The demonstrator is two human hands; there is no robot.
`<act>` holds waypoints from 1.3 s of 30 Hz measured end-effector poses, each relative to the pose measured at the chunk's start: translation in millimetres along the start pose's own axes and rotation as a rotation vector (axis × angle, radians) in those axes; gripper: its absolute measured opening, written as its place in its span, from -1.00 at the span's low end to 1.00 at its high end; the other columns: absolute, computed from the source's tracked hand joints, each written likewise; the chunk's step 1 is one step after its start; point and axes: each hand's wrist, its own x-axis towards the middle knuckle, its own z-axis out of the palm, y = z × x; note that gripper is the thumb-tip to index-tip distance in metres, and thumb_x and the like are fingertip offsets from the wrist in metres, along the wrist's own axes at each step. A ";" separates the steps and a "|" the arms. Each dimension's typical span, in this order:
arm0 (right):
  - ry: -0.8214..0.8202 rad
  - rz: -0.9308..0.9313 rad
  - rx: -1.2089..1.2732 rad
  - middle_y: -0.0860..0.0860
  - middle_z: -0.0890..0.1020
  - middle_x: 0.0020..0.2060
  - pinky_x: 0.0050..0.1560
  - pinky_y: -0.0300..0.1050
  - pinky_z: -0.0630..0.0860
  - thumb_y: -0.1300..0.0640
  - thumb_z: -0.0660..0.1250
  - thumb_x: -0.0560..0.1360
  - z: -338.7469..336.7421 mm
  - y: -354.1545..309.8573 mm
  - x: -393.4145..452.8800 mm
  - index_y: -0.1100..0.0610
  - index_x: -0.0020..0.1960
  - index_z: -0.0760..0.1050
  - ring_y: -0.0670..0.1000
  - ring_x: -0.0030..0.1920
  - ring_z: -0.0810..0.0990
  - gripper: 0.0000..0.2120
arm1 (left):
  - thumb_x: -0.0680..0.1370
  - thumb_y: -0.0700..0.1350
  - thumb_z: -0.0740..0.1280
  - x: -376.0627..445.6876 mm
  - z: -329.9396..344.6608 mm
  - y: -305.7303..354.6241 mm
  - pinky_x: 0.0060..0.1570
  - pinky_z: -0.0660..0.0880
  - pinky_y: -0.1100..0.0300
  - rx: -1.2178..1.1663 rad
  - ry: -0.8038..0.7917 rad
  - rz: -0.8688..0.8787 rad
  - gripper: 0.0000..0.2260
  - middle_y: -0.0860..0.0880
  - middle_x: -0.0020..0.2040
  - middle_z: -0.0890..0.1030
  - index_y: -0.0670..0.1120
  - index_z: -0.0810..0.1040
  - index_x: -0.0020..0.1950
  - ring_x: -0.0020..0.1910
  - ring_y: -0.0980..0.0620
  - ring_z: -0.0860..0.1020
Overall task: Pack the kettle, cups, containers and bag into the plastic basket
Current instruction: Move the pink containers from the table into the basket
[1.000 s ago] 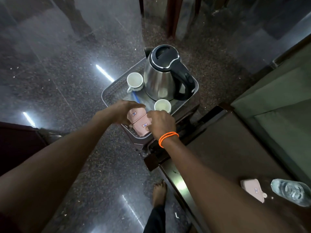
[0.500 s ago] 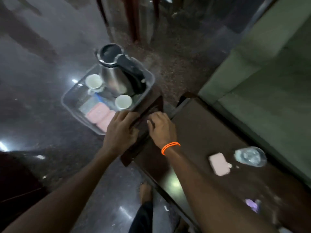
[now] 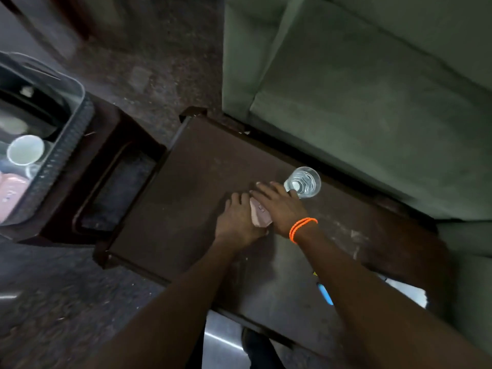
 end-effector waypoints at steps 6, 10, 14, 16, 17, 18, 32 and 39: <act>0.071 -0.125 0.009 0.02 0.39 0.50 0.29 0.12 0.41 0.08 0.39 0.47 23.4 15.1 22.1 0.08 0.54 0.27 0.12 0.46 0.38 -0.32 | 0.35 0.25 0.47 20.9 42.9 2.6 0.26 0.44 0.04 0.131 0.112 0.021 -0.18 -0.09 0.31 0.39 -0.13 0.28 0.45 0.28 -0.11 0.39; 0.180 -0.106 0.114 -0.01 0.48 0.39 0.17 0.07 0.44 0.05 0.48 0.35 18.8 3.4 26.9 0.03 0.47 0.34 0.11 0.32 0.49 -0.28 | 0.34 0.06 0.52 20.2 18.3 -15.5 0.28 0.38 0.09 0.037 0.136 0.098 -0.25 -0.10 0.28 0.41 -0.16 0.32 0.43 0.24 -0.11 0.43; 0.241 -0.147 0.267 -0.04 0.47 0.30 0.13 0.07 0.46 -0.10 0.51 0.23 -35.0 -43.7 42.0 -0.03 0.41 0.34 0.09 0.27 0.50 -0.21 | 0.33 -0.08 0.57 4.9 -60.4 -46.2 0.19 0.50 0.04 -0.179 0.158 0.050 -0.25 -0.07 0.33 0.41 -0.05 0.33 0.46 0.27 -0.13 0.50; 0.261 -0.189 0.394 -0.03 0.49 0.25 0.12 0.07 0.45 -0.15 0.50 0.14 -72.0 -85.4 54.7 -0.01 0.37 0.38 0.10 0.24 0.50 -0.17 | 0.25 -0.03 0.62 -12.9 -116.6 -71.3 0.25 0.49 0.05 -0.234 0.207 0.061 -0.12 -0.06 0.38 0.42 -0.01 0.32 0.51 0.32 -0.09 0.48; 0.276 -0.218 0.425 -0.04 0.49 0.23 0.13 0.07 0.45 -0.17 0.51 0.10 -91.1 -110.0 62.0 -0.01 0.36 0.40 0.09 0.23 0.49 -0.15 | 0.22 -0.02 0.65 -23.7 -146.6 -87.0 0.30 0.44 0.10 -0.236 0.230 0.069 -0.06 -0.09 0.40 0.42 -0.03 0.31 0.54 0.36 -0.09 0.45; 0.296 -0.251 0.442 -0.04 0.49 0.22 0.13 0.07 0.44 -0.19 0.52 0.09 -109.2 -136.9 69.7 -0.01 0.35 0.41 0.08 0.23 0.49 -0.13 | 0.20 -0.03 0.67 -35.6 -176.8 -104.4 0.33 0.38 0.18 -0.222 0.249 0.071 -0.01 -0.12 0.42 0.42 -0.06 0.30 0.56 0.39 -0.09 0.43; 0.519 -0.297 0.530 0.08 0.61 0.04 0.05 0.12 0.50 -0.39 0.49 0.07 -173.8 -515.1 174.7 0.10 0.10 0.42 0.18 0.10 0.58 -0.20 | 0.34 -0.20 0.35 -167.7 -414.4 -364.3 0.27 0.31 0.29 -0.001 0.360 -0.213 -0.27 -0.27 0.43 0.46 -0.17 0.37 0.54 0.38 -0.23 0.48; 0.500 -0.089 0.425 0.11 0.61 0.10 0.05 0.13 0.42 -0.33 0.58 0.04 -133.6 -543.9 209.5 0.08 0.15 0.38 0.19 0.13 0.58 -0.15 | 0.43 -0.32 0.34 -132.4 -416.1 -406.0 0.11 0.45 0.15 -0.044 0.292 -0.346 -0.54 -0.19 0.21 0.68 -0.11 0.62 0.33 0.18 -0.19 0.62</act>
